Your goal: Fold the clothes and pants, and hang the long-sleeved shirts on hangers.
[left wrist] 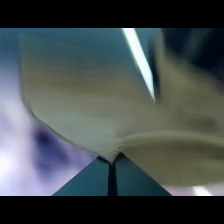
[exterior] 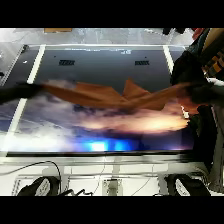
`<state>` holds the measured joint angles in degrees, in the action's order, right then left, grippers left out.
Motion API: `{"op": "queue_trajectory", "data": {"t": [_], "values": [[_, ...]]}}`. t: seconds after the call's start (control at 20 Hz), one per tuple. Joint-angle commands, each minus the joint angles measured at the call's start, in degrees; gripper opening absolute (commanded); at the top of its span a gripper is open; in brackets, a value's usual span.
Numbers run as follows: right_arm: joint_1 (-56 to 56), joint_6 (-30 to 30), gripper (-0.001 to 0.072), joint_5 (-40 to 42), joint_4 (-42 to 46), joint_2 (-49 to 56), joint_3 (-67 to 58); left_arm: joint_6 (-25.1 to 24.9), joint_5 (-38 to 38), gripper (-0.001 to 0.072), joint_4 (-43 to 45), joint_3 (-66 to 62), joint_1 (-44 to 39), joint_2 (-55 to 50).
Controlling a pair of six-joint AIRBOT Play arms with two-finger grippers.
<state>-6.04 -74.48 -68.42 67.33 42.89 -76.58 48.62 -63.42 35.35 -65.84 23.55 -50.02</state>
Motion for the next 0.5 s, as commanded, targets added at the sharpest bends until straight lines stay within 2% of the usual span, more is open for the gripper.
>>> {"op": "queue_trajectory", "data": {"t": [0.0, 0.2, 0.3, 0.35, 0.45], "values": [[0.02, 1.05, 0.0017, 0.04, -3.28, -1.33, -12.72, -0.02, 19.26, 0.001, -2.45, -4.26, 1.25, 14.43], [0.02, 1.11, 0.0017, 0.96, -16.94, -4.9, -22.36, -0.04, 39.39, 0.0009, -2.45, -4.26, 1.25, 27.52], [0.02, 1.14, 0.0017, 2.84, -17.86, -5.6, -27.74, -0.04, 49.31, 0.001, -2.43, -4.26, 1.25, 31.91], [0.0, 1.11, 0.0017, 3.85, -17.49, -5.6, -29.9, -0.04, 52.94, 0.001, -2.45, -4.26, 1.25, 33.24], [0.02, 1.14, 0.0016, 6.58, -17.31, -5.6, -31.89, -0.04, 54.62, 0.0009, -2.45, -4.26, 1.25, 34.1]]}}
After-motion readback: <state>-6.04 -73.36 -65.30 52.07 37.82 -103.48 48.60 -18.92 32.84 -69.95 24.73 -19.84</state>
